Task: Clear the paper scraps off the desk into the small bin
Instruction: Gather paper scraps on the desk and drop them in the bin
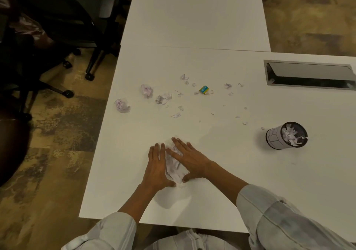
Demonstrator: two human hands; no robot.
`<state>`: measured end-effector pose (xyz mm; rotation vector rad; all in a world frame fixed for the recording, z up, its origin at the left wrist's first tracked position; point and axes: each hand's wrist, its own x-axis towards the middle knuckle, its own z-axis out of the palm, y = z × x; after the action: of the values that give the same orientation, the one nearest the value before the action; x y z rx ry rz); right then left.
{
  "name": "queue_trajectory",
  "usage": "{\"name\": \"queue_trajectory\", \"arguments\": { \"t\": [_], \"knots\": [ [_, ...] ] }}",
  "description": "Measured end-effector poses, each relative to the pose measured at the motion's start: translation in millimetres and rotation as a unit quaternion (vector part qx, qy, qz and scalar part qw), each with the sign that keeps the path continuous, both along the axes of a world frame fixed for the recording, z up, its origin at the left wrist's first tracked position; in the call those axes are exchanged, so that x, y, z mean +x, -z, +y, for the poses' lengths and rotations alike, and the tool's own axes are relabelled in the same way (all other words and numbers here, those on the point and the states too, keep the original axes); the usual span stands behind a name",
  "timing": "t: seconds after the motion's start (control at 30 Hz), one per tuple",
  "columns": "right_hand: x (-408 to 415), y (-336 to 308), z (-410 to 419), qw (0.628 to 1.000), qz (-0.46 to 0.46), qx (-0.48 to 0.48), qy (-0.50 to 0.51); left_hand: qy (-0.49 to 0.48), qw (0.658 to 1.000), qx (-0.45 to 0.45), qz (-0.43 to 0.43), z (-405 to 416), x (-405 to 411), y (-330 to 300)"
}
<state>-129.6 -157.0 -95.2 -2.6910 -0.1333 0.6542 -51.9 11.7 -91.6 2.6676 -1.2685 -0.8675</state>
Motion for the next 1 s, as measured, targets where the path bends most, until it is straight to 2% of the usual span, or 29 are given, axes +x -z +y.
{"name": "queue_trajectory", "arguments": {
  "t": [0.17, 0.27, 0.33, 0.47, 0.57, 0.7, 0.77, 0.87, 1.0],
  "knots": [
    [-2, -5, 20, 1.0, 0.016, 0.009, -0.021, -0.121, 0.981, -0.122, 0.085, 0, -17, -4],
    [-18, -17, 26, 0.999, -0.039, 0.002, -0.02, -0.155, 0.968, -0.157, 0.119, 3, -29, -3],
    [-29, -20, 33, 0.995, -0.095, -0.028, -0.017, -0.162, 0.964, -0.172, 0.119, 4, -35, -3],
    [-47, -16, 48, 0.989, -0.14, -0.047, 0.013, -0.151, 0.964, -0.205, 0.077, 6, -44, 1],
    [-52, -16, 51, 0.991, -0.127, -0.04, 0.017, -0.155, 0.962, -0.212, 0.08, 6, -48, 3],
    [-47, -15, 46, 0.998, -0.063, -0.011, 0.023, -0.173, 0.958, -0.206, 0.096, -1, -42, -2],
    [-46, -15, 41, 0.996, -0.062, 0.004, 0.07, -0.18, 0.954, -0.21, 0.113, -10, -36, -7],
    [-51, -25, 25, 0.976, -0.082, 0.037, 0.198, -0.168, 0.953, -0.211, 0.135, -38, -26, -21],
    [-68, -56, -21, 0.938, -0.166, 0.006, 0.304, -0.097, 0.956, -0.25, 0.117, -103, -31, -52]
  ]
}}
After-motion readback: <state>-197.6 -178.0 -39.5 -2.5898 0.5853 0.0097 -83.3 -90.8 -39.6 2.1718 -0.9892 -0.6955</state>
